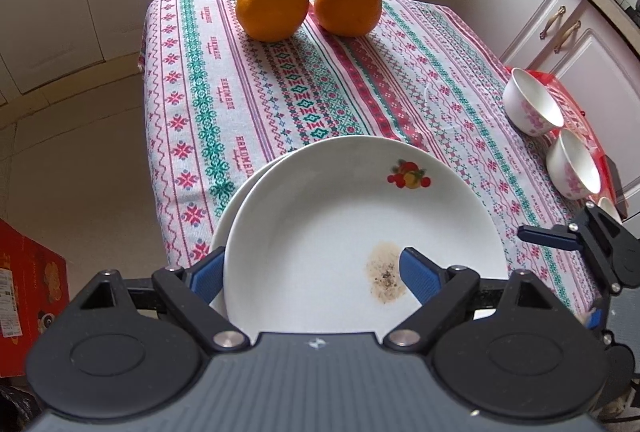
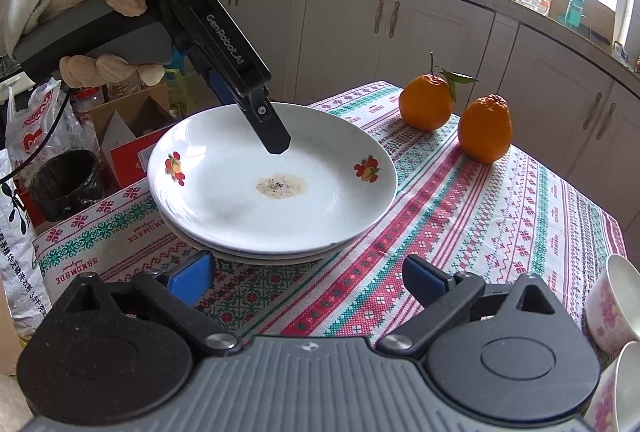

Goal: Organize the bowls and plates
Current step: 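Lower the stained plate onto the plate stack and open the left gripper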

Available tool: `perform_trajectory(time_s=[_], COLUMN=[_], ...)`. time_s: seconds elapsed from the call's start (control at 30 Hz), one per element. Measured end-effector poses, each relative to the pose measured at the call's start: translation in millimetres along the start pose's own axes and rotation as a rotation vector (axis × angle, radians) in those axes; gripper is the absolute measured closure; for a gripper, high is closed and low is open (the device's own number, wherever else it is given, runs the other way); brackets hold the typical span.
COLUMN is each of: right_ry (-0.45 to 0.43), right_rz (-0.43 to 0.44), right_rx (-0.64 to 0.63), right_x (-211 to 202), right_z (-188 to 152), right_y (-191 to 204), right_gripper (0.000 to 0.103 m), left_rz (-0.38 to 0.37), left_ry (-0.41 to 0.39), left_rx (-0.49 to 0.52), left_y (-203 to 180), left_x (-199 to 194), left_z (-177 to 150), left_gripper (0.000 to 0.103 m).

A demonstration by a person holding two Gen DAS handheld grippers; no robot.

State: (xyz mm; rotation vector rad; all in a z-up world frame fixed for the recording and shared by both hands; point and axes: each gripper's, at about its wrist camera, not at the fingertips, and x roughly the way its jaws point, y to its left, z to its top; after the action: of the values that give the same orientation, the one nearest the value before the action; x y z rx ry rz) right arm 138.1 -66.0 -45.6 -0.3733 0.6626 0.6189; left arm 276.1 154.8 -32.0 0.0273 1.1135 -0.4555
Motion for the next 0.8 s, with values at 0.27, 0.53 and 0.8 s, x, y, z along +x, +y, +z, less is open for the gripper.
perform_trajectory(time_s=[0.27, 0.53, 0.8], right_ry=[-0.010, -0.015, -0.042], right_rz=[0.021, 0.096, 0.115], right_rx=[0.019, -0.023, -0.007], right_x=[1, 11, 2], right_z=[-1, 0, 2], right_y=[-5, 0, 2], right_gripper=[0.000, 0.019, 0.021], left_rz=[0.045, 0.048, 0.084], left_ry=[0.011, 0.014, 0.043], left_rx=[0.024, 0.030, 0.093], left_y=[-10, -9, -17], left_x=[6, 5, 9], left_z=[1, 1, 2], left_gripper=[0.007, 0.007, 0.007])
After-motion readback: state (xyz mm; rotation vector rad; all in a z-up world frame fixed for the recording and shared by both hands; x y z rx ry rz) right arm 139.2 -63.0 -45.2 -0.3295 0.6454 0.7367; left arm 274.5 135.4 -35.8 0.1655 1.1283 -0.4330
